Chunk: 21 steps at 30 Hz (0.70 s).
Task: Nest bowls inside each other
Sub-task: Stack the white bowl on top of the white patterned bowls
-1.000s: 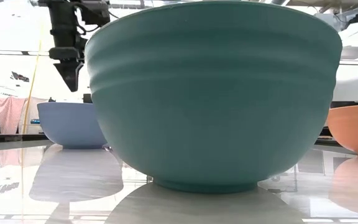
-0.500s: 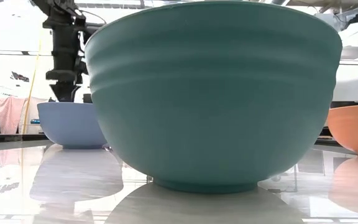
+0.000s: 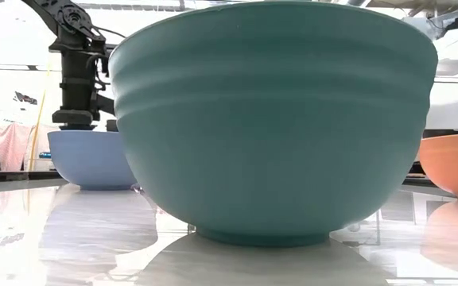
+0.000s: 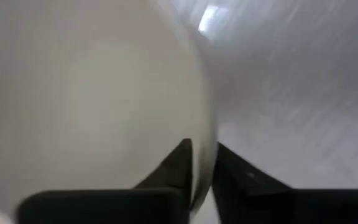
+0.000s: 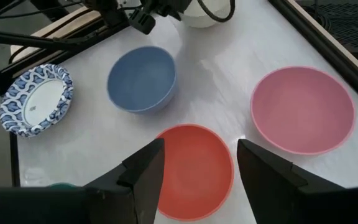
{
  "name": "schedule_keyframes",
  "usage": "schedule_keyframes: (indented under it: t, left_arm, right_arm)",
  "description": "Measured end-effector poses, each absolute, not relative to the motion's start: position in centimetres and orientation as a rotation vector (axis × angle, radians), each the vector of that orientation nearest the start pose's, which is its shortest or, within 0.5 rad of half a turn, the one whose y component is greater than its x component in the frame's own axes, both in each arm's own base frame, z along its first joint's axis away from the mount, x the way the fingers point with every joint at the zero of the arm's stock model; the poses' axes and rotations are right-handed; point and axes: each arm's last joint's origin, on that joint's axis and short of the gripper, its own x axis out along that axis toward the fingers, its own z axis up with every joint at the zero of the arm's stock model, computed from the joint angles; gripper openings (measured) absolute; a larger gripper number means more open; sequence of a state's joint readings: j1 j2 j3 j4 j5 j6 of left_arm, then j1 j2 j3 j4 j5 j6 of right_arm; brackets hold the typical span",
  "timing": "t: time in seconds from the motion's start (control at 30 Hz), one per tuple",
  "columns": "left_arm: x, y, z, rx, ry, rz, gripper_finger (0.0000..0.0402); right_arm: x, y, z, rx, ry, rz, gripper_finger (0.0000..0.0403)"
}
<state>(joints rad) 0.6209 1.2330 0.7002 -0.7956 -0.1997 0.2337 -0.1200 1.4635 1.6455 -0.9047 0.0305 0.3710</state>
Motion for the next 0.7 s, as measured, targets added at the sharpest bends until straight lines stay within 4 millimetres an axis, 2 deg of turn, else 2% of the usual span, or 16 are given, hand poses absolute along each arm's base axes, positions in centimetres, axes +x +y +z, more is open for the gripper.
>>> schedule_keyframes:
  t: [0.13, 0.23, 0.5, 0.7]
  left_arm:
    - [15.8, 11.8, 18.6, -0.086, 1.418, 0.555, 0.0004]
    - [16.2, 11.4, 19.4, -0.043, 1.408, 0.609, 0.0001]
    - [18.1, 9.1, 23.5, 0.205, 1.352, 0.678, 0.0]
    - [20.3, 6.6, 27.0, 0.534, 1.255, 0.68, 0.0]
  right_arm:
    - [29.2, -3.7, 40.5, 0.41, 0.676, -0.329, 0.0221]
    - [29.1, -4.0, 40.6, 0.413, 0.657, -0.407, 0.0221]
    - [28.9, -5.1, 40.7, 0.38, 0.609, -0.562, 0.0221]
    - [29.1, -6.5, 41.4, 0.376, 0.514, -0.598, 0.0221]
